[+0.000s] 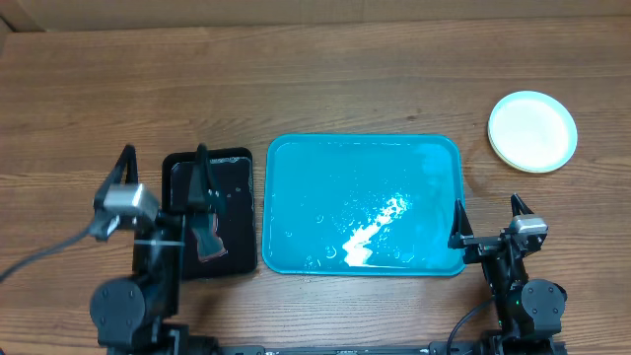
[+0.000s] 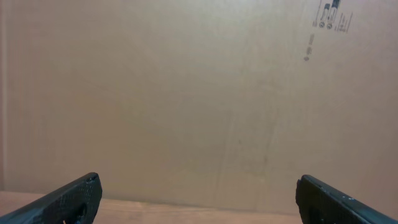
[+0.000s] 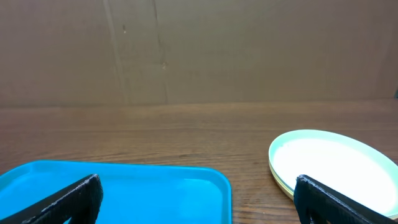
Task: Clean dirty plates on tray and stack at the side
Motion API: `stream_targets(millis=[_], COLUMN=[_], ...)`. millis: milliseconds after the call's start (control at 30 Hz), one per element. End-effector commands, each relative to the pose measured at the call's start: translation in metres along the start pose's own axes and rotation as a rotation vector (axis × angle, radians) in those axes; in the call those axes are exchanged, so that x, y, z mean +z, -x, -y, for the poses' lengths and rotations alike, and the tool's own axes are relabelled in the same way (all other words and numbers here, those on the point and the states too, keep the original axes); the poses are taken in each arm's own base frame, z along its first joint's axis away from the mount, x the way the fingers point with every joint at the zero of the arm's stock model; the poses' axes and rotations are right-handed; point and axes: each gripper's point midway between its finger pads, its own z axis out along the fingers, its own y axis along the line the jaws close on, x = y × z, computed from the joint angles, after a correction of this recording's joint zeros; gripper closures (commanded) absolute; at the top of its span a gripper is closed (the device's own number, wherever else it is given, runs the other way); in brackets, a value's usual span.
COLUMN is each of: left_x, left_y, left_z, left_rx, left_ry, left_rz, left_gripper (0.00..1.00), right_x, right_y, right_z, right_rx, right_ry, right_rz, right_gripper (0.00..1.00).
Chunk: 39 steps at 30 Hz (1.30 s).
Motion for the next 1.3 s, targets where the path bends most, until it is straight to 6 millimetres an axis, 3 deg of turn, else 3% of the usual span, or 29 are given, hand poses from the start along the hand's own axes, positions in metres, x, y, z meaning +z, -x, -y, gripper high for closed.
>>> stream_targets(millis=[0,567,1067,1267], left_x=[-0.014,-0.057,-0.051,-0.051], left_y=[-0.004,-0.032,-0.086,-0.097], left_z=[-0.004,-0.013,-0.021,-0.021], left_rx=[0.023,0.026,0.037,0.053], left_ry=[0.002,-0.003,-0.013,-0.029], left_rz=[0.031,0.140,0.077,0.078], left_gripper=[0.00,0.00,0.01,0.00], right_x=[0.000,0.000,0.000,0.000], right_y=[-0.001,-0.001,-0.001,-0.001], right_z=[-0.002,-0.002,-0.002,-0.002], right_rx=[-0.002,-0.002,-0.002,-0.002], right_ry=[0.010,0.010,0.010,0.010], right_rz=[0.008,0.008,0.008,0.008], right_gripper=[0.00,0.00,0.00,0.00])
